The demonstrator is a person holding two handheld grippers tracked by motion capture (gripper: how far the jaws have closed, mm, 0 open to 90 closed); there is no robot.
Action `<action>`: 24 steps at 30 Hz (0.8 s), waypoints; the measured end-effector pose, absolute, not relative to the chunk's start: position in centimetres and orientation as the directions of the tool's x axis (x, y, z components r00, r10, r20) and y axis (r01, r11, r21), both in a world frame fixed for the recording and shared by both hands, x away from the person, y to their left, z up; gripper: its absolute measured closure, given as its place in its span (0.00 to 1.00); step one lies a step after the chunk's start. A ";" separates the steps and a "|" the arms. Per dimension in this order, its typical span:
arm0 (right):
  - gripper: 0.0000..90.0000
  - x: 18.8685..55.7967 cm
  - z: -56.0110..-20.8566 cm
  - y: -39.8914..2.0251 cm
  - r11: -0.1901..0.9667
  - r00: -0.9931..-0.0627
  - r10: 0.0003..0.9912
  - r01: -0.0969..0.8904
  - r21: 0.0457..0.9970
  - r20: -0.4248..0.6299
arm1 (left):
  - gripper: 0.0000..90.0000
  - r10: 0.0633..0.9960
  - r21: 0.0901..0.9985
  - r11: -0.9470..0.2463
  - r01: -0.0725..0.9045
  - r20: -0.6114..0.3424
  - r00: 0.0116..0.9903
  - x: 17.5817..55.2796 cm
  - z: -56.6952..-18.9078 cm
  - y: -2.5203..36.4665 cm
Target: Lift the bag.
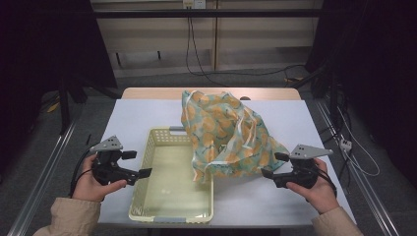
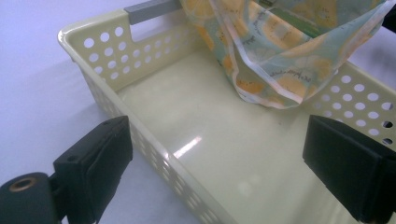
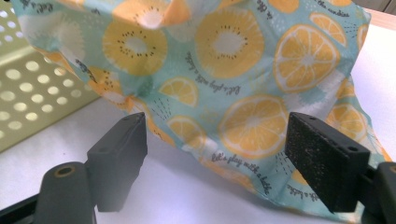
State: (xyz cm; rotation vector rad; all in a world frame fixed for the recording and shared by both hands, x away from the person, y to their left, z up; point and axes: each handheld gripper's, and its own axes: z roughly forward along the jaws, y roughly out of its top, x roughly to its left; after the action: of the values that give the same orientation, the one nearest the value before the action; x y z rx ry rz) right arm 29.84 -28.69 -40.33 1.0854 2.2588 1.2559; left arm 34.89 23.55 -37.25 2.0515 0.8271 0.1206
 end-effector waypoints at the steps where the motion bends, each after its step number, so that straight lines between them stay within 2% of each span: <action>1: 0.24 29.7 -40.4 -28.7 0.318 -0.651 0.756 0.458 0.830 0.070 | 0.09 0.600 0.772 -0.375 0.513 -0.219 0.769 34.8 -37.3 23.7; 12: 0.24 29.0 -41.3 -28.6 0.327 -0.645 0.763 0.448 0.832 0.047 | 0.09 0.605 0.779 -0.356 0.517 -0.229 0.762 34.2 -38.1 24.4; 24: 0.24 28.3 -42.0 -29.5 0.289 -0.632 0.771 0.456 0.842 0.077 | 0.08 0.621 0.776 -0.351 0.524 -0.225 0.750 33.6 -39.0 25.1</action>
State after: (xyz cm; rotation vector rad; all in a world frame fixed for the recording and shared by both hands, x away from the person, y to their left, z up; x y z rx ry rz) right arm 28.33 -29.53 -42.00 1.1094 2.2197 1.2731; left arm 33.57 25.09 -38.98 2.0277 0.8630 0.1344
